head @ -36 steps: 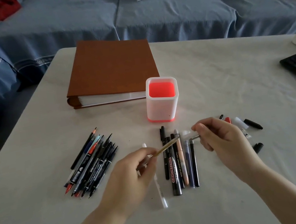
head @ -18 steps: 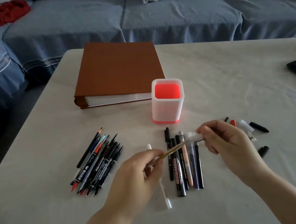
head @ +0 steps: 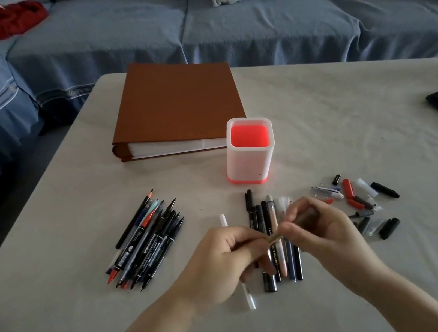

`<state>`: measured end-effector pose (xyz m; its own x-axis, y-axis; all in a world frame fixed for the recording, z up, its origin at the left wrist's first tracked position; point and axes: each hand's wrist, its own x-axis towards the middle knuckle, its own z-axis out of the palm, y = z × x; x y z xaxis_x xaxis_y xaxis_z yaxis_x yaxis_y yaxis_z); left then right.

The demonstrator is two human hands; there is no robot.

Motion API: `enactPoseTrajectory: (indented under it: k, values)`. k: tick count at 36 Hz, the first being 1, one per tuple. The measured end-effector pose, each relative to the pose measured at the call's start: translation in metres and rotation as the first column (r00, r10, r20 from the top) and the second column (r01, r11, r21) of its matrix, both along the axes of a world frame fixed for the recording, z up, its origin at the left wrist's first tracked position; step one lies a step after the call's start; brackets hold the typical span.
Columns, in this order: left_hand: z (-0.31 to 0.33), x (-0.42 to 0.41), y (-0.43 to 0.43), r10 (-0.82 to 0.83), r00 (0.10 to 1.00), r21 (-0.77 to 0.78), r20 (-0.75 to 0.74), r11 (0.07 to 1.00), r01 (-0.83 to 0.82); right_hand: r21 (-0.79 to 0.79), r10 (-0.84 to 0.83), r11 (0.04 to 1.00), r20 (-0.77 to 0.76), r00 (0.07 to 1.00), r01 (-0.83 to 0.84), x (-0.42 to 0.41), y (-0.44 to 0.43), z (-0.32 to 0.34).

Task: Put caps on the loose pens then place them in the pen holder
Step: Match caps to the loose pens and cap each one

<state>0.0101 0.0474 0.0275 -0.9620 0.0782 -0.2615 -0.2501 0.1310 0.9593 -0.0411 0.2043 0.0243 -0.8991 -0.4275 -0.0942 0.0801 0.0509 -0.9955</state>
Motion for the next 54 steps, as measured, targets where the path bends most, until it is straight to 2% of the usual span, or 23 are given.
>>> enactPoseTrajectory:
  k: [2, 4, 6, 9, 11, 13, 16, 21, 25, 27, 29, 32, 35, 38, 41, 48, 54]
  values:
    - [0.001, -0.003, 0.004, -0.009, 0.999, -0.029, -0.051, 1.0, 0.008, -0.104, 0.009, 0.995, 0.168, 0.986, 0.008, 0.002, -0.006, 0.0]
    - [-0.004, -0.004, 0.003, 0.001, 0.983, -0.267, -0.182, 0.962, -0.051, -0.035, 0.025, 0.999, 0.209, 0.978, -0.018, 0.002, -0.013, -0.005]
    - [-0.013, -0.005, -0.01, 0.008, 0.952, -0.553, -0.305, 0.813, -0.184, 0.153, -0.002, 0.988, 0.129, 0.992, -0.018, -0.003, -0.014, -0.011]
    - [-0.034, -0.003, -0.041, 0.047, 0.92, -0.75, -0.389, 0.563, -0.346, 0.272, -0.036, 0.962, 0.063, 0.997, 0.017, -0.014, -0.011, -0.013]
    - [-0.045, 0.002, -0.06, 0.096, 0.934, -0.824, -0.344, 0.446, -0.349, 0.286, -0.054, 0.957, 0.028, 0.998, 0.044, -0.02, -0.011, -0.016]
    - [-0.054, 0.008, -0.074, 0.11, 0.961, -0.884, -0.252, 0.377, -0.275, 0.323, -0.072, 0.943, -0.038, 0.997, 0.08, -0.023, -0.014, -0.022]
    - [-0.058, 0.015, -0.081, 0.113, 0.983, -0.924, -0.147, 0.339, -0.177, 0.439, -0.04, 0.892, -0.157, 0.987, 0.106, -0.024, -0.021, -0.038]
    - [-0.068, 0.014, -0.077, 0.086, 0.992, -0.955, -0.093, 0.275, -0.114, 0.604, 0.129, 0.791, -0.316, 0.94, 0.095, -0.019, -0.037, -0.051]
    - [-0.073, 0.008, -0.069, 0.05, 0.997, -0.961, -0.051, 0.27, -0.063, 0.76, 0.266, 0.619, -0.437, 0.859, 0.195, -0.019, -0.04, -0.065]
    - [-0.074, 0.007, -0.065, 0.035, 0.999, -0.963, -0.02, 0.267, -0.029, 0.769, 0.313, 0.591, -0.496, 0.81, 0.243, -0.018, -0.038, -0.07]
    - [-0.071, 0.007, -0.06, 0.059, 0.998, -0.944, 0.039, 0.33, 0.017, 0.728, 0.281, 0.621, -0.554, 0.784, 0.291, -0.017, -0.032, -0.069]
    - [-0.065, 0.002, -0.053, 0.131, 0.991, -0.903, -0.024, 0.423, -0.078, 0.724, 0.189, 0.634, -0.486, 0.853, 0.272, -0.02, -0.012, -0.059]
    - [-0.054, -0.003, -0.043, 0.167, 0.975, -0.796, -0.144, 0.566, -0.214, 0.738, 0.124, 0.595, -0.476, 0.871, 0.318, -0.027, 0.022, -0.054]
    - [-0.049, -0.006, -0.033, 0.135, 0.962, -0.73, -0.238, 0.629, -0.269, 0.772, 0.057, 0.526, -0.451, 0.891, 0.357, -0.038, 0.06, -0.051]
    - [-0.045, -0.008, -0.025, 0.088, 0.949, -0.688, -0.303, 0.669, -0.282, 0.846, 0.029, 0.414, -0.382, 0.924, 0.336, -0.051, 0.095, -0.046]
    - [-0.045, -0.012, -0.013, 0.082, 0.937, -0.617, -0.341, 0.732, -0.288, 0.942, 0.303, 0.315, -0.213, 0.929, 0.114, -0.065, 0.125, -0.043]
    - [-0.043, -0.008, -0.009, 0.087, 0.932, -0.579, -0.352, 0.763, -0.29, 0.958, 0.405, 0.262, -0.215, 0.889, 0.113, -0.06, 0.118, -0.049]
